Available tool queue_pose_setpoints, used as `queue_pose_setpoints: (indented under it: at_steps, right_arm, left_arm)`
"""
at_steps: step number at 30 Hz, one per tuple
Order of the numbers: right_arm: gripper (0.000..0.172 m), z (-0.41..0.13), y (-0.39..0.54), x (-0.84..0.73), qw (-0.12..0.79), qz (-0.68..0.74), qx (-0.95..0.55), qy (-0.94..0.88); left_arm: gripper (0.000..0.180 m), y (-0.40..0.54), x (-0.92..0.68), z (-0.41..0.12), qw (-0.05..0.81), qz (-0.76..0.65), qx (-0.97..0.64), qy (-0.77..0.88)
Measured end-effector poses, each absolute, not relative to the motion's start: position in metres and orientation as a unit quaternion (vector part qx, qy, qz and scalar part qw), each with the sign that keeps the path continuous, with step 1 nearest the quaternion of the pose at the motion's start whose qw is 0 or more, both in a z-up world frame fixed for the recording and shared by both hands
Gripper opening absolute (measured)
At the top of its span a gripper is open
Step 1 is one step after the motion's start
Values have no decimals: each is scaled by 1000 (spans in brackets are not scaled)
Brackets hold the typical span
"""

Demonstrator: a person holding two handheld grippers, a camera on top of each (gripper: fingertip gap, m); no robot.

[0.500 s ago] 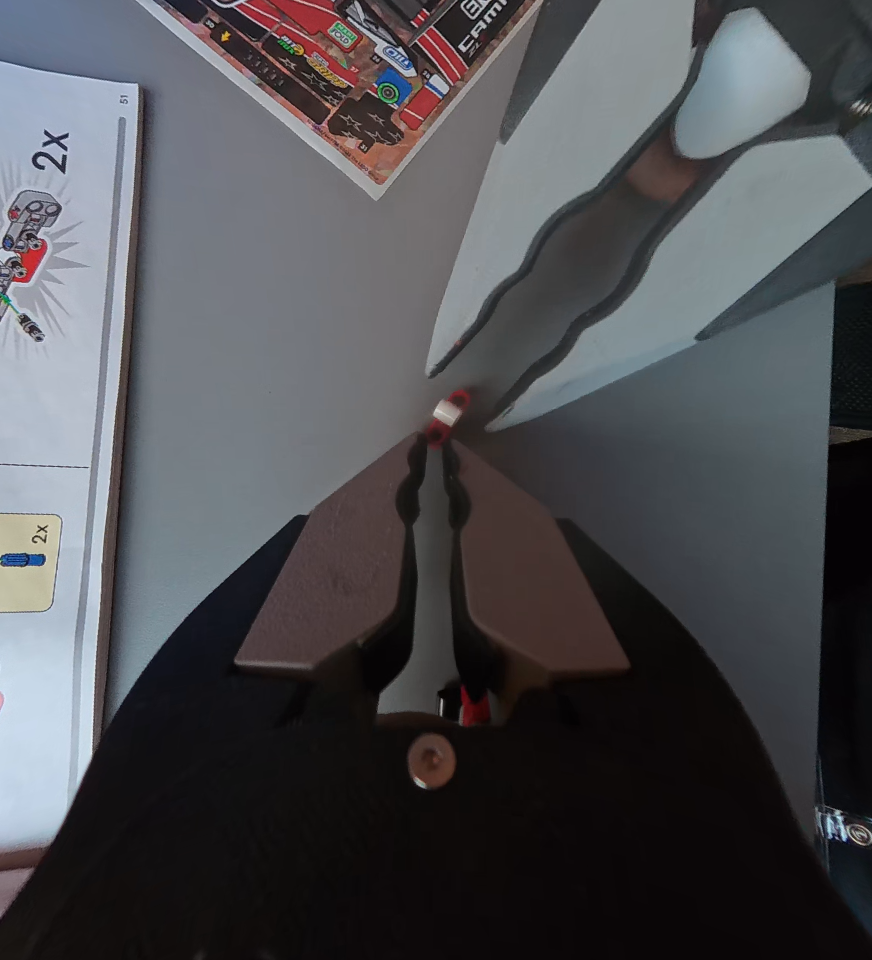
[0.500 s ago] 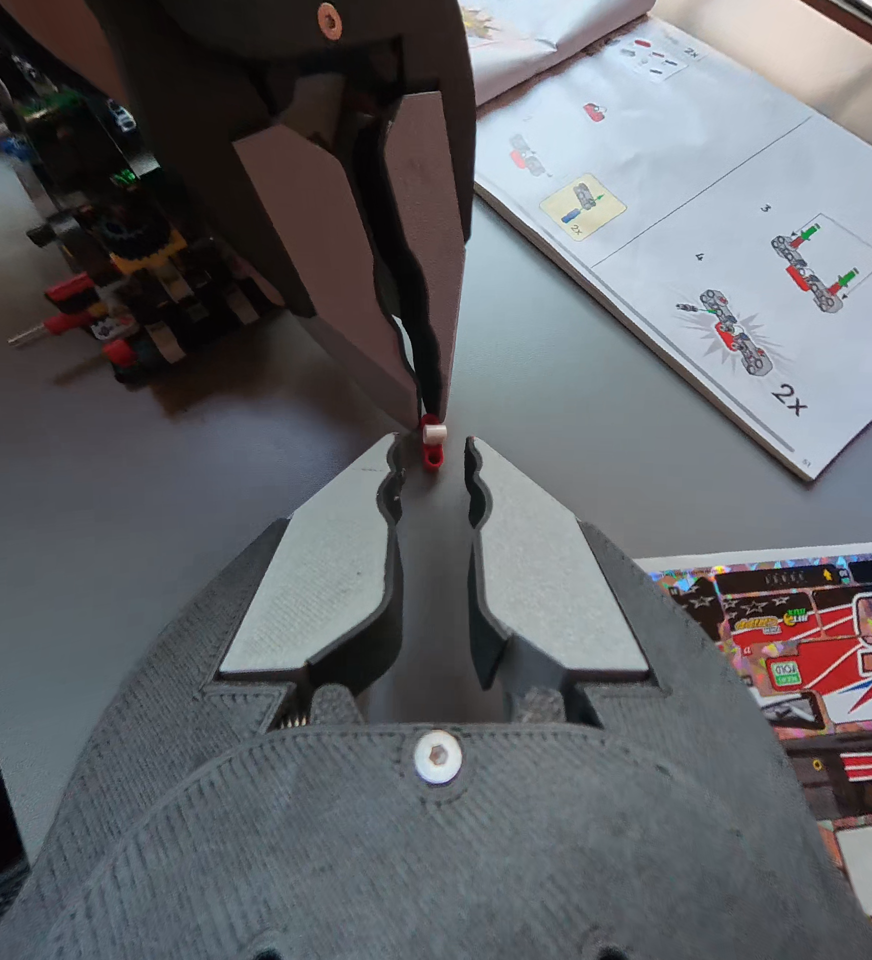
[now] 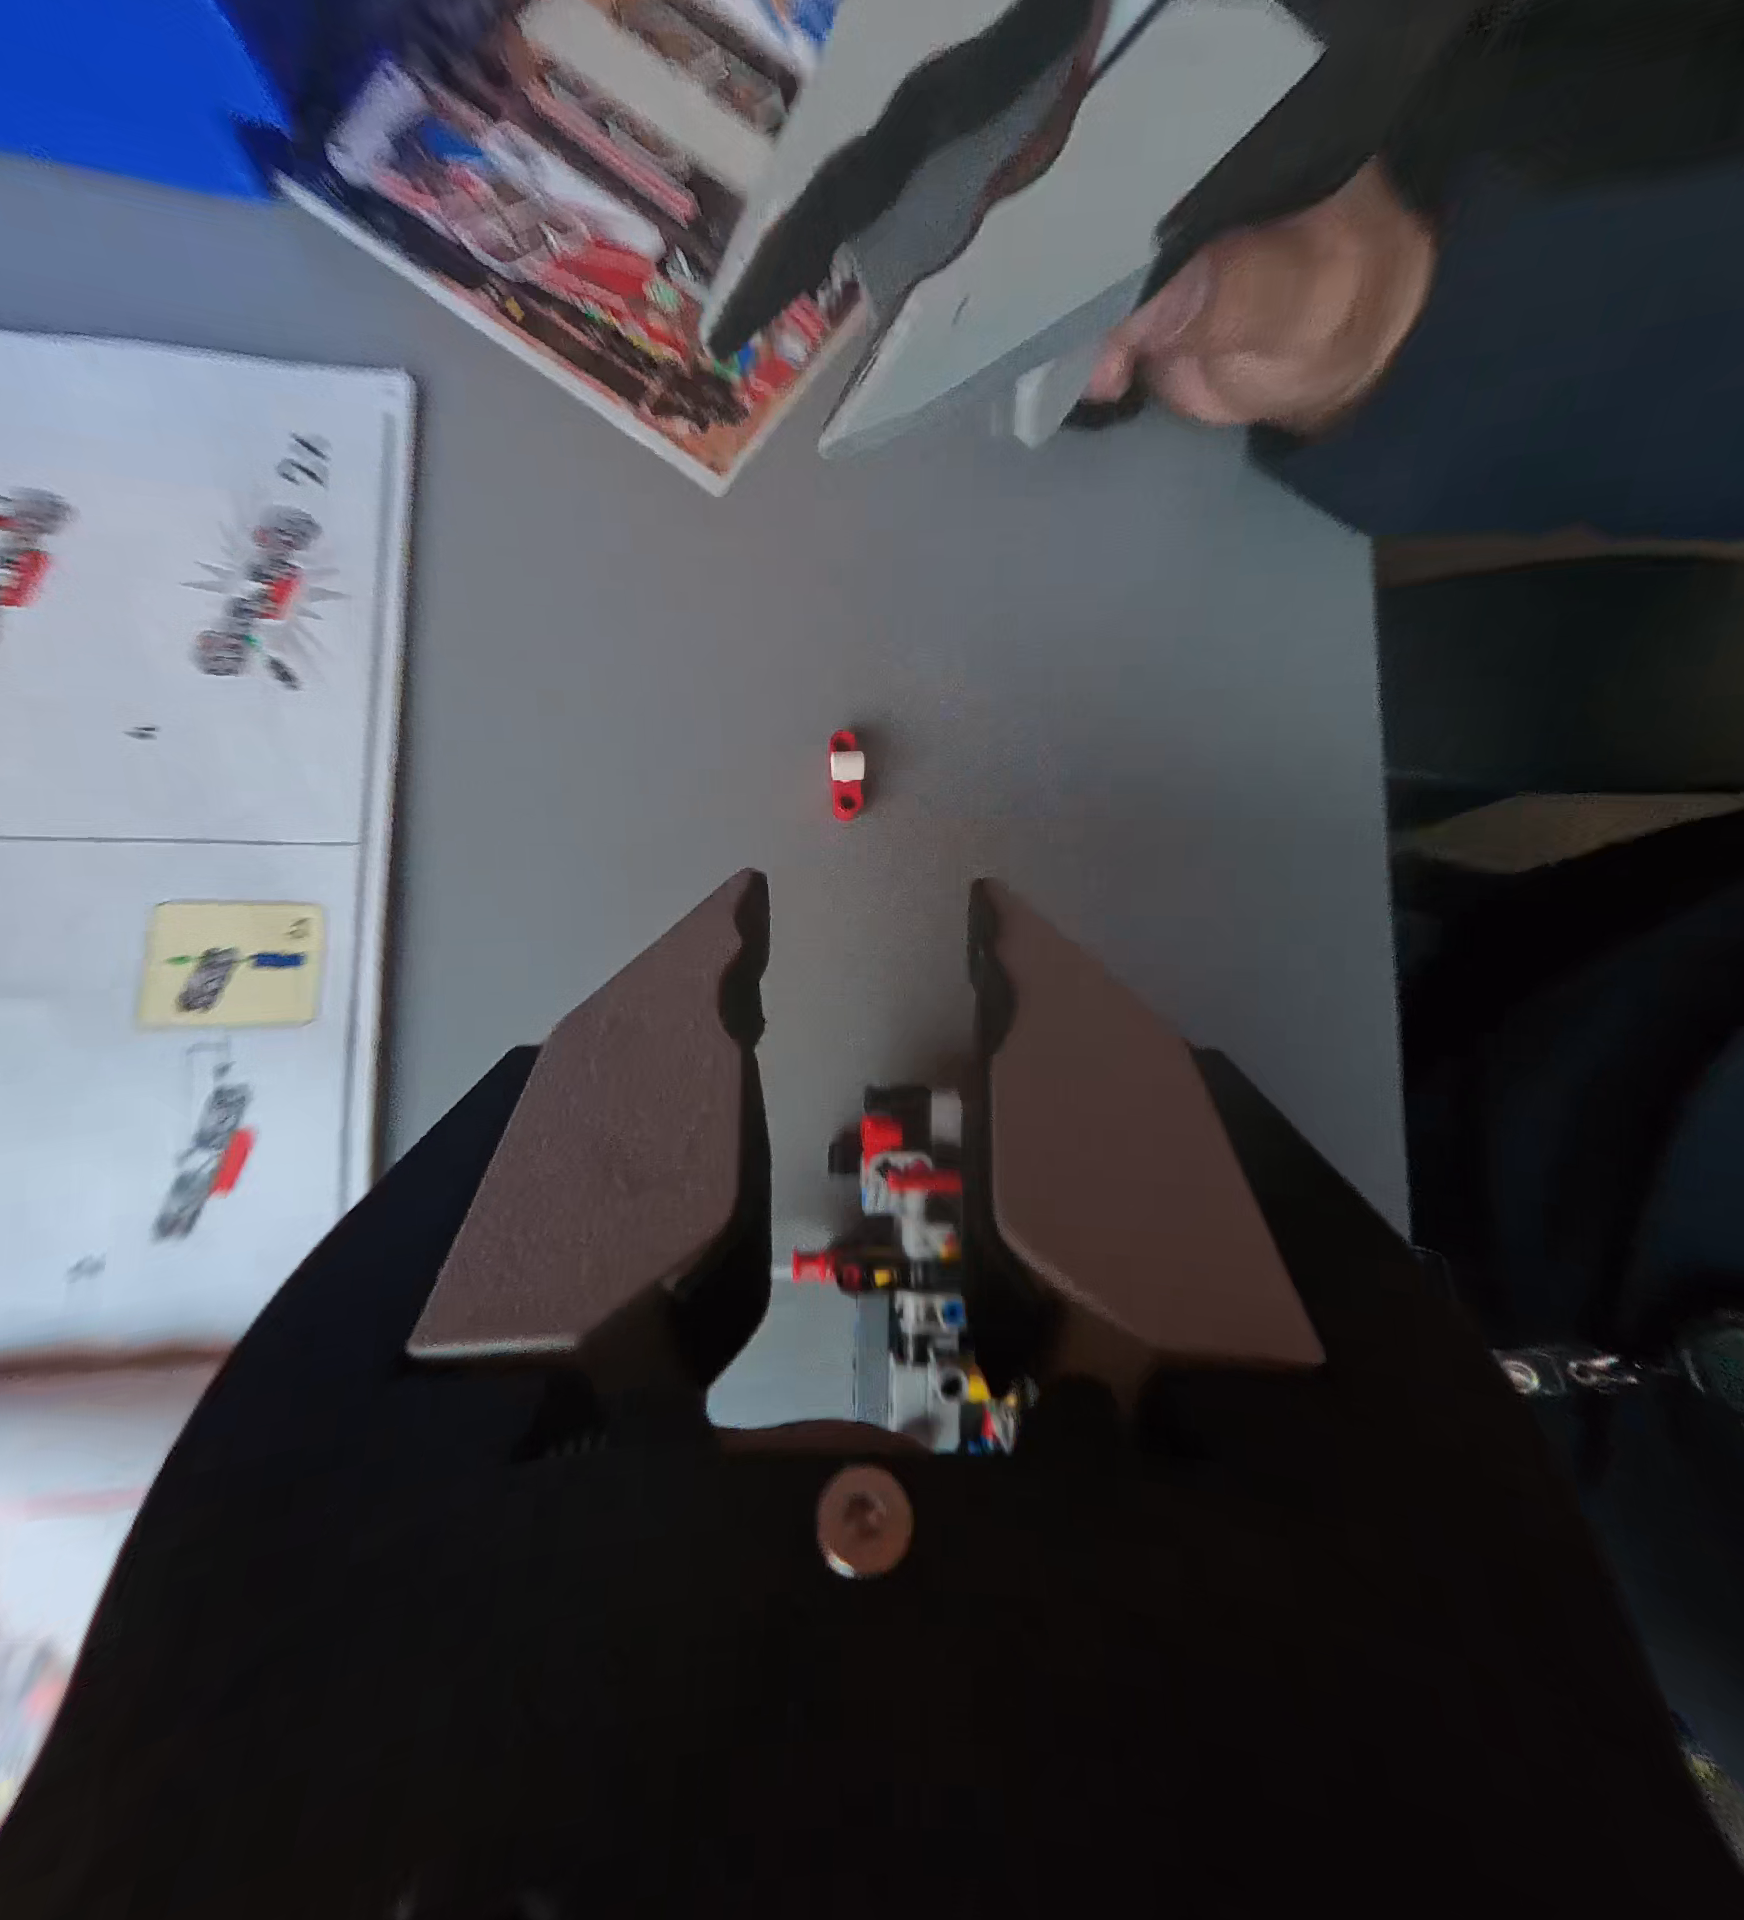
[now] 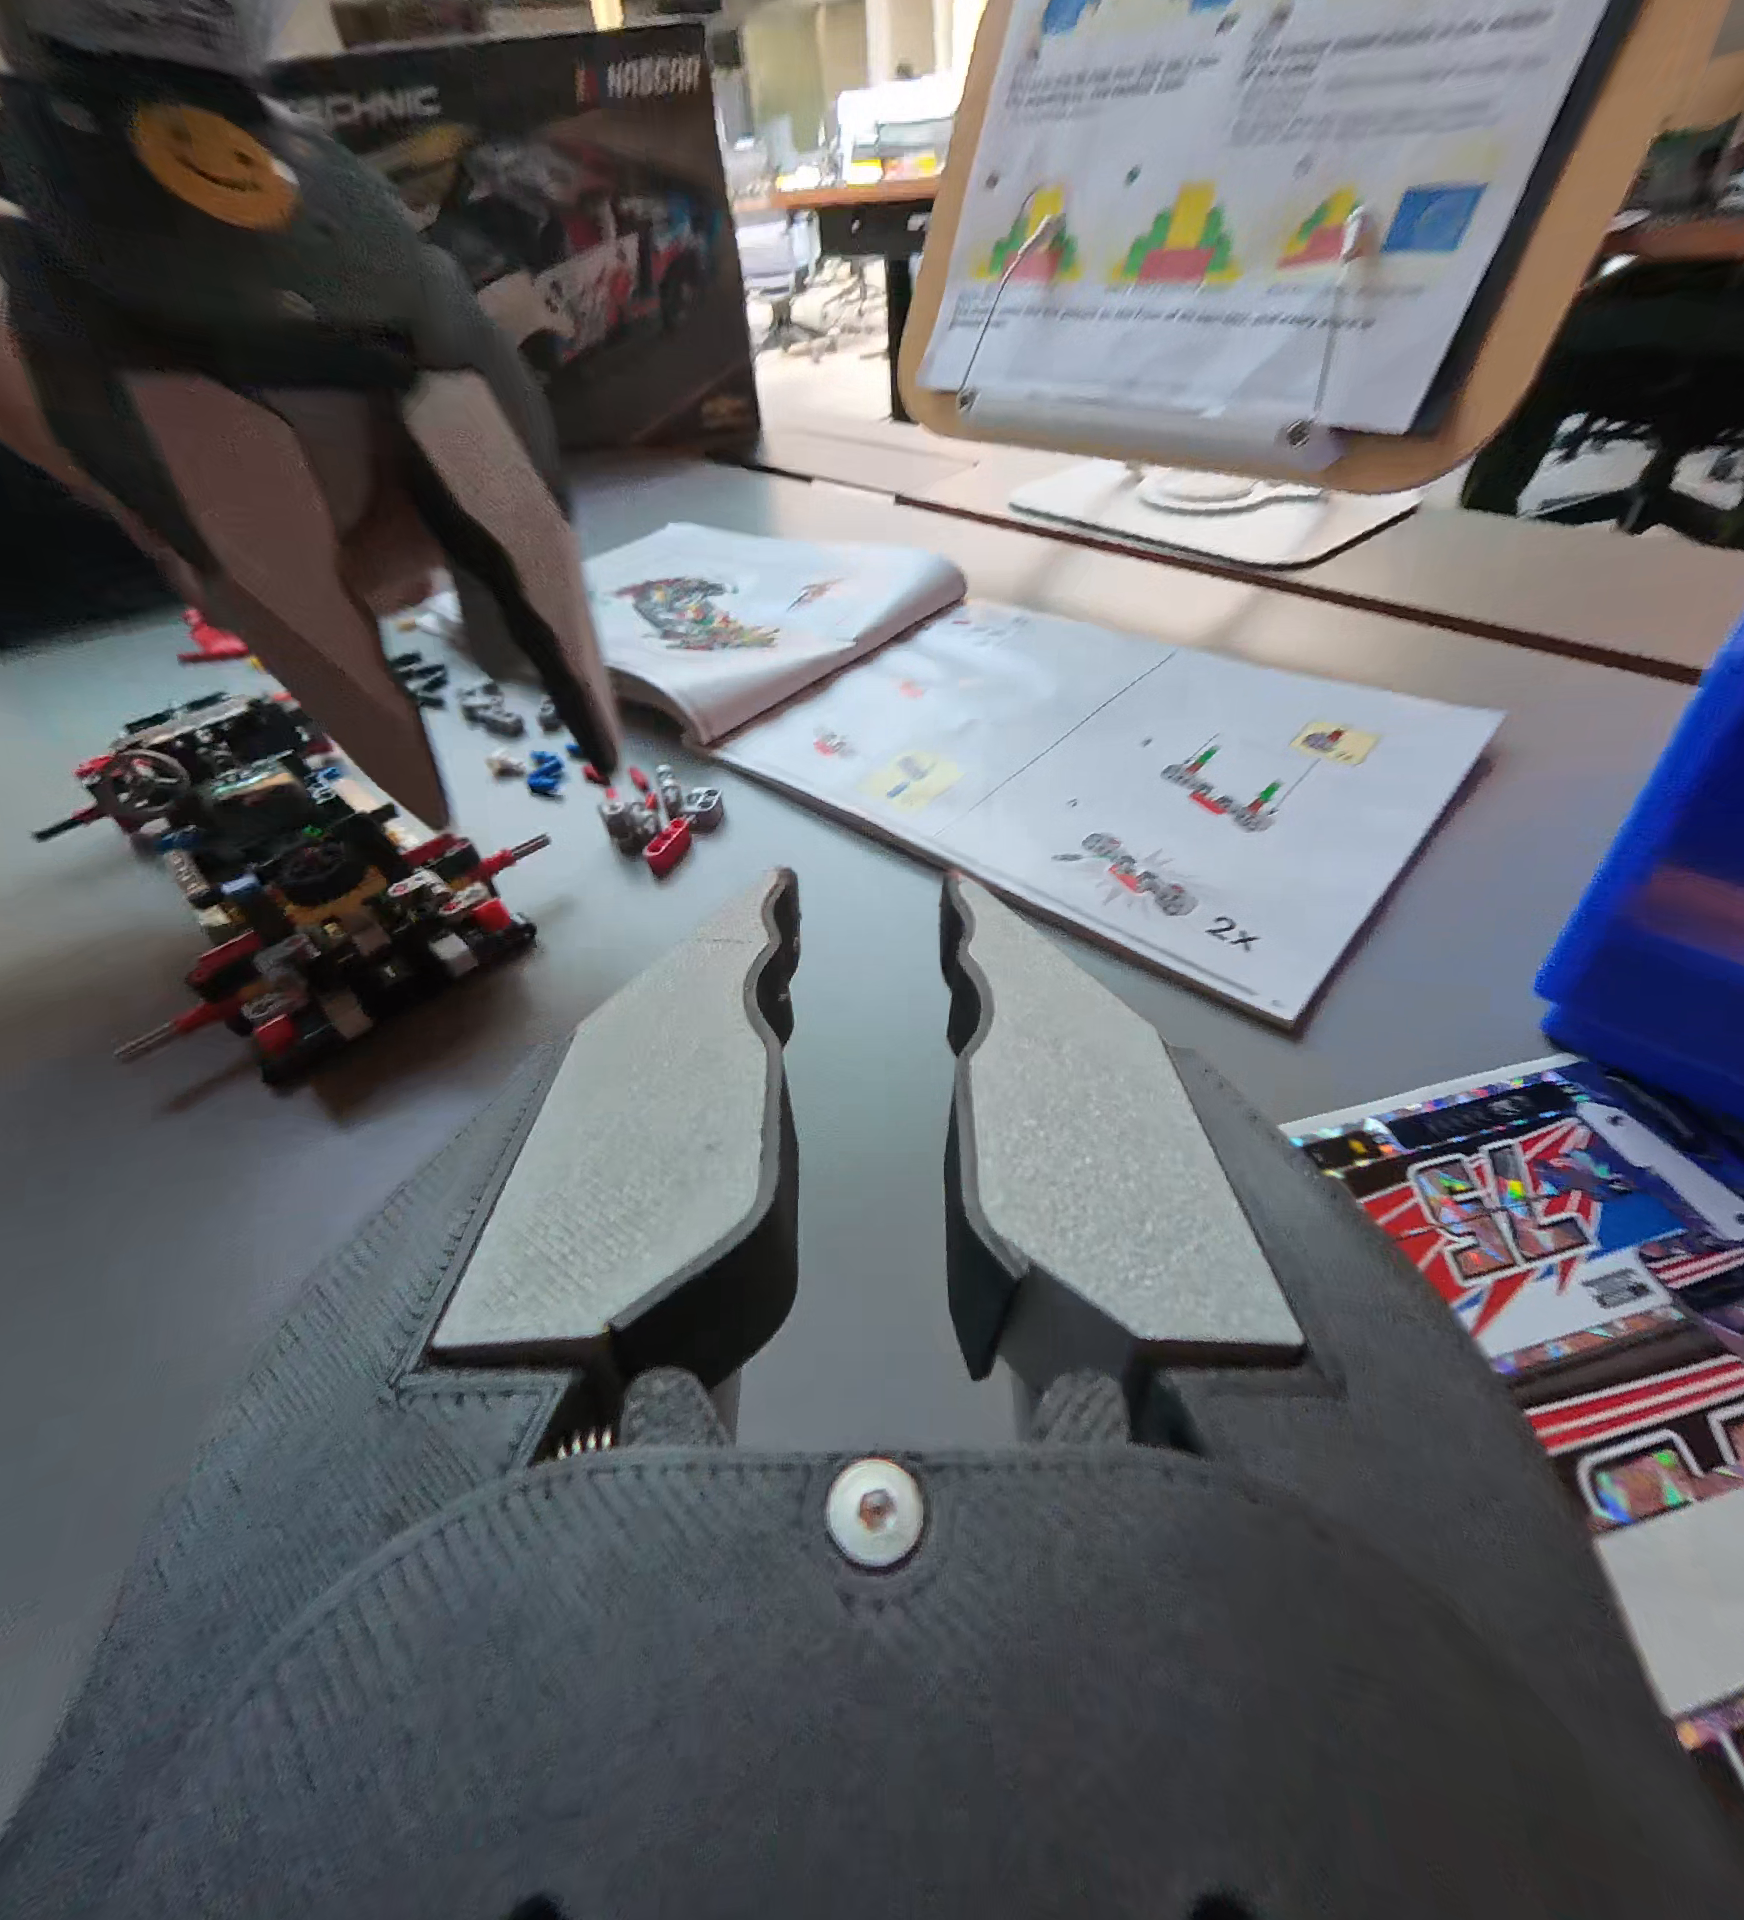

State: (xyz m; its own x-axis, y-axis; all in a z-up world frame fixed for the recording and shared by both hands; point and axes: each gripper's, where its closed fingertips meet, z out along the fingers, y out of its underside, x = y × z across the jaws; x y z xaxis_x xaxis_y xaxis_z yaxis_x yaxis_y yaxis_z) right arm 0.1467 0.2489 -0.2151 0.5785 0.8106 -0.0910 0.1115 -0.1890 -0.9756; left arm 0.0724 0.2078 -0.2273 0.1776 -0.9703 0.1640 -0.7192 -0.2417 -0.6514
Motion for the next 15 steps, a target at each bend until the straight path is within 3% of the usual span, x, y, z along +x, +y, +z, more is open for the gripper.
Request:
queue_pose_setpoints:
  at_steps: [6,9,15]
  right_arm:
    - [21,-213,253,144,571,279,-692,-343]
    - [17,-214,253,134,575,264,-687,-359]
    - [21,-193,283,112,597,266,-669,-355]
  left_arm:
    - [39,209,-27,-143,437,-294,-725,443]
    - [46,216,-89,-169,446,-236,-769,393]
    - [22,247,-155,-210,485,-176,-790,331]
